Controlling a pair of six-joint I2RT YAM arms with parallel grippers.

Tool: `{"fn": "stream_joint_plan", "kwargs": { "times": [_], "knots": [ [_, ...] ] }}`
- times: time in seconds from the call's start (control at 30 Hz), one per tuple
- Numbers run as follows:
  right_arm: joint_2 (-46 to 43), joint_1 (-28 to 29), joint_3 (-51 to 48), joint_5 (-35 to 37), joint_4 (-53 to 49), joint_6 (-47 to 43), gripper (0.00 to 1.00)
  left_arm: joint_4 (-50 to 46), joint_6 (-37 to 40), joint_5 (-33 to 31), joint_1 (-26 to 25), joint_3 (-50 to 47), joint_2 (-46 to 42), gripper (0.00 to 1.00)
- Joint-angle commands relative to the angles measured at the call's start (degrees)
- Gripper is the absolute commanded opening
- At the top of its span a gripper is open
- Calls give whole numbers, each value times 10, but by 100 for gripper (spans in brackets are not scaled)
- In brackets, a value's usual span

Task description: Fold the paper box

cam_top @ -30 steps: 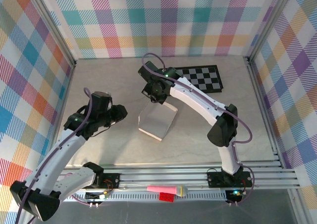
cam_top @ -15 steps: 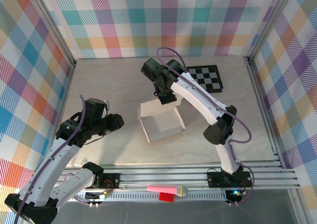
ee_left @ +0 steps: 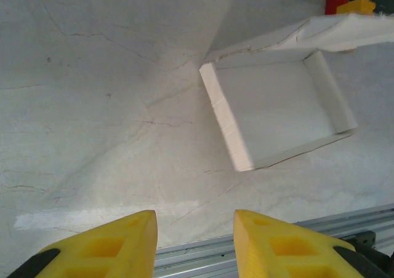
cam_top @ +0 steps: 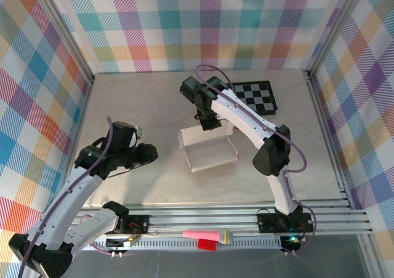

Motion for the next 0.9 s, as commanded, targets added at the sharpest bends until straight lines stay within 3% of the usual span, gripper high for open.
{"fn": "stream_joint_plan", "kwargs": {
  "times": [0.0, 0.23, 0.33, 0.4, 0.47, 0.53, 0.6, 0.73, 0.87],
  "knots": [
    [-44, -6, -30, -7, 31, 62, 21, 11, 24, 9, -4, -2, 13, 38],
    [-134, -20, -95, 59, 92, -131, 39, 27, 64, 3, -5, 24, 64, 44],
    [-216, -44, -179, 73, 210, -326, 46, 39, 88, 3, -5, 38, 97, 46],
    [-287, -79, -269, 19, 353, -539, 50, 44, 117, 11, -6, 58, 127, 46],
    [-351, -131, -354, -110, 467, -742, 51, 48, 153, 18, -11, 78, 154, 46],
    [-406, -186, -411, -242, 498, -890, 55, 51, 193, 21, -18, 96, 176, 45],
    [-445, -223, -441, -304, 457, -1034, 58, 59, 227, 15, -25, 106, 193, 44],
    [-485, -259, -502, -281, 400, -1184, 56, 91, 260, 11, -32, 105, 220, 45],
    [-521, -278, -598, -332, 470, -1275, 56, 119, 283, 1, -42, 111, 257, 46]
  ]
}}
